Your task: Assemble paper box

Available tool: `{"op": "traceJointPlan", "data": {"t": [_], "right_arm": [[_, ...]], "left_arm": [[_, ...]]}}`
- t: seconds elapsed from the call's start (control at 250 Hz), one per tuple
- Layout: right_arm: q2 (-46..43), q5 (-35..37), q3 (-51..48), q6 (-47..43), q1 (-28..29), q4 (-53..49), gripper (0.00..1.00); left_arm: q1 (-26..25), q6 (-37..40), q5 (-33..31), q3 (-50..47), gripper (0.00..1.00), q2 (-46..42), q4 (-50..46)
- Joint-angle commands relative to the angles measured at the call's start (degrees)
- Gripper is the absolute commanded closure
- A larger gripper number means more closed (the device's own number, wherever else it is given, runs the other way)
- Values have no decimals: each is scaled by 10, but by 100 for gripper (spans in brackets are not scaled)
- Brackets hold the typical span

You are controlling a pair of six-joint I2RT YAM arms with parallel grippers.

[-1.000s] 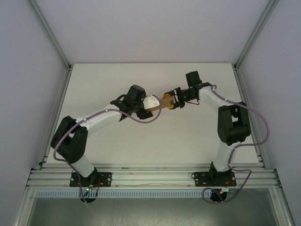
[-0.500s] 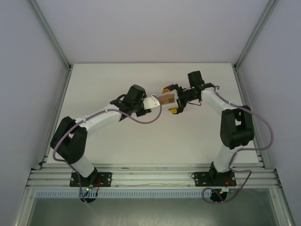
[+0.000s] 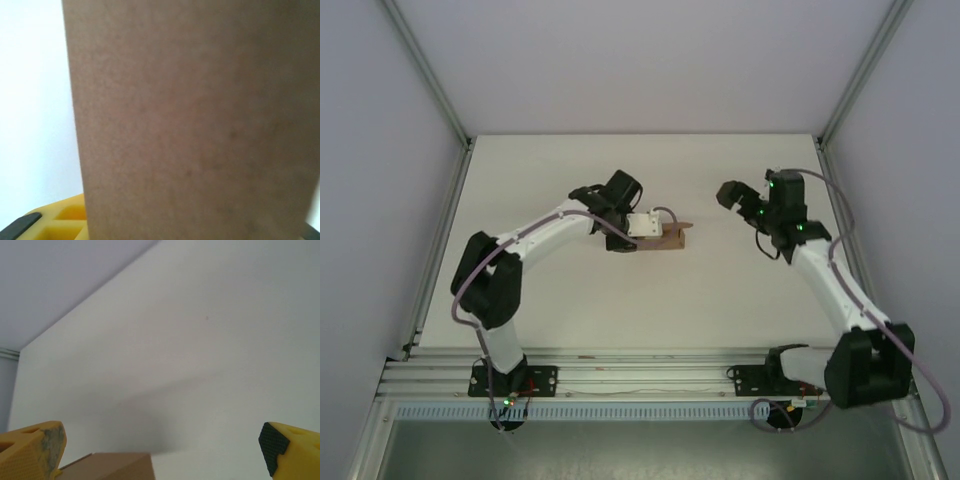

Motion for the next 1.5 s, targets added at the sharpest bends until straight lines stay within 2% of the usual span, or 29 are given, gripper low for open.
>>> {"op": "traceJointPlan", "data": {"t": [0.0, 0.14, 0.208, 0.28, 0.396, 0.484, 0.544, 0.676, 0.783, 0.927, 1.035, 1.087, 1.127, 1.219, 1.331, 1.427, 1.499], "right_arm": [[-49, -45, -60, -171, -2, 155, 0], [-58, -208, -53, -301, 9, 78, 6], [-48, -239, -48, -372, 25, 34, 6], [-31, -247, -50, -429, 44, 12, 6], [5, -243, -20, -524, 69, -69, 9], [36, -225, 0, -553, 78, -75, 10], [64, -222, 22, -569, 80, -87, 16], [132, -244, 94, -638, 93, -187, 24], [165, -249, 123, -686, 104, -238, 25], [194, -212, 135, -666, 110, -210, 26], [220, -218, 155, -657, 112, -213, 39], [228, -215, 163, -656, 115, -216, 48], [231, -210, 166, -651, 117, -213, 60], [234, -207, 169, -637, 122, -210, 82], [233, -207, 172, -606, 127, -212, 98], [230, -194, 166, -518, 136, -179, 100], [228, -146, 156, -438, 150, -145, 100]], "left_arm": [[4, 22, 23, 34, 57, 31, -111], [3, 26, 33, 55, 48, 51, -125], [3, 31, 42, 61, 43, 51, -127], [4, 34, 46, 66, 43, 51, -126], [4, 32, 51, 70, 33, 68, -123], [4, 36, 51, 72, 33, 70, -124], [4, 36, 50, 76, 33, 71, -126], [5, 34, 55, 82, 34, 76, -128], [8, 37, 65, 85, 35, 76, -128], [13, 37, 73, 86, 35, 72, -127], [16, 34, 73, 85, 36, 72, -127], [16, 34, 74, 84, 36, 72, -127], [17, 33, 75, 82, 38, 72, -126], [17, 24, 76, 81, 40, 73, -119], [17, 17, 77, 82, 41, 74, -118], [17, 10, 78, 83, 43, 76, -115], [17, 2, 75, 84, 45, 77, -112]]}}
